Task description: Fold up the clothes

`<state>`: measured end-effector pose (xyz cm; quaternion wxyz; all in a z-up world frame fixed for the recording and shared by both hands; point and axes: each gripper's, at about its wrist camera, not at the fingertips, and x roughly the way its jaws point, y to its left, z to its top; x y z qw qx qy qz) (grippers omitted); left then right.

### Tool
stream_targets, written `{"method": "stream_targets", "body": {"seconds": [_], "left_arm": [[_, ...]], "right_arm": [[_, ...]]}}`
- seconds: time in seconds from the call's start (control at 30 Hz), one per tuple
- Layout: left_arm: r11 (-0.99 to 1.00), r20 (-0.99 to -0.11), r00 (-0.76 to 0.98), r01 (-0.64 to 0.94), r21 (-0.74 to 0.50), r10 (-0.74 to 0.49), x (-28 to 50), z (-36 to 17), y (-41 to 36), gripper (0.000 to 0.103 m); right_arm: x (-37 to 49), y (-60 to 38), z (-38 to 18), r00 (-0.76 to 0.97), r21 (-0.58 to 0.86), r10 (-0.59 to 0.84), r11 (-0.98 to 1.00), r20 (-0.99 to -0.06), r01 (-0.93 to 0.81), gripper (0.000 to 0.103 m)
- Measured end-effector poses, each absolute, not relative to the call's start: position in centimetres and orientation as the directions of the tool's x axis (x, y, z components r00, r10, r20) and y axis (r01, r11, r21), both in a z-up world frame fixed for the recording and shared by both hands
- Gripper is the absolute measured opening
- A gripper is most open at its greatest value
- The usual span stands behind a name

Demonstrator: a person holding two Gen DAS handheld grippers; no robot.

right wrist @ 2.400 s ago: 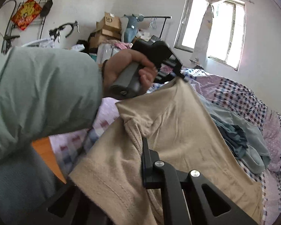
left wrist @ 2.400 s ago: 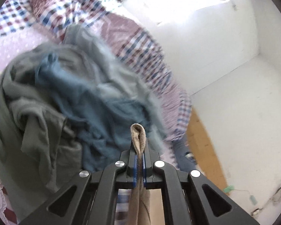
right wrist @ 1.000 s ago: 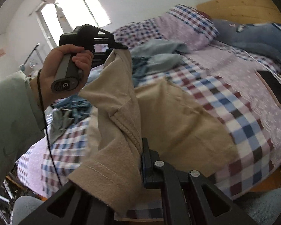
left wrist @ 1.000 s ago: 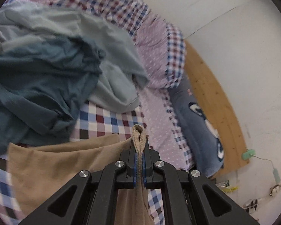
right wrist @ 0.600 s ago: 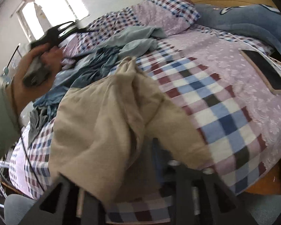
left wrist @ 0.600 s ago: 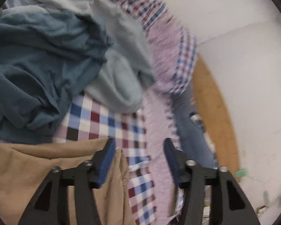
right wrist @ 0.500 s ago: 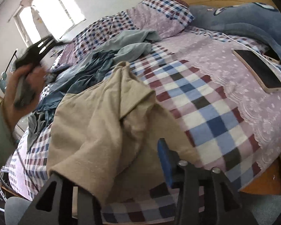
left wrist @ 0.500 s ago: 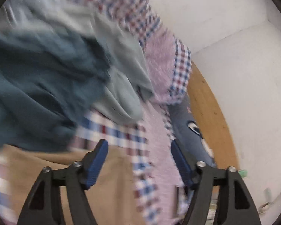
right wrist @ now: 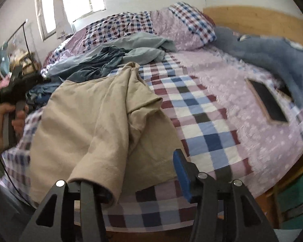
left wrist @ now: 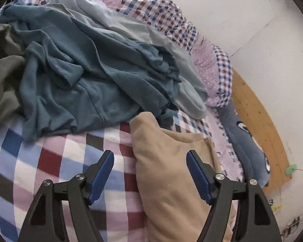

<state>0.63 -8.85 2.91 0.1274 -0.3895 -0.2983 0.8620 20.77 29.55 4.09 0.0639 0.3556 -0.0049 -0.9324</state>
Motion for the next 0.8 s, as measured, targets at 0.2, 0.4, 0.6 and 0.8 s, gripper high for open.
{"method": "stream_targets", "body": {"seconds": [0.2,0.4,0.6,0.8], "left_arm": [[-0.829,-0.617,-0.646,-0.045,-0.557,0.45,-1.9,2.7,-6.5,0.076],[-0.854,-0.645,-0.635,-0.043,-0.518,0.424,-3.7,1.9,-4.7,0.04],[-0.852,-0.669,-0.642,0.047,-0.521,0.374,-4.1,0.1,-5.9,0.006],[-0.852,-0.671,-0.647,0.063,-0.52,0.362,-4.1,0.1,-5.9,0.006]], "right_arm": [[22.4,26.5,4.4,-0.789,-0.179,-0.01,-0.972,-0.614,0.151,0.073],[22.4,28.6,4.9,-0.789,-0.029,-0.058,-0.995,-0.612,0.095,0.073],[22.5,35.8,4.2,-0.748,0.294,-0.054,-0.936,-0.662,-0.193,0.073],[23.0,37.5,4.4,-0.719,0.291,0.003,-0.913,-0.695,-0.285,0.073]]}}
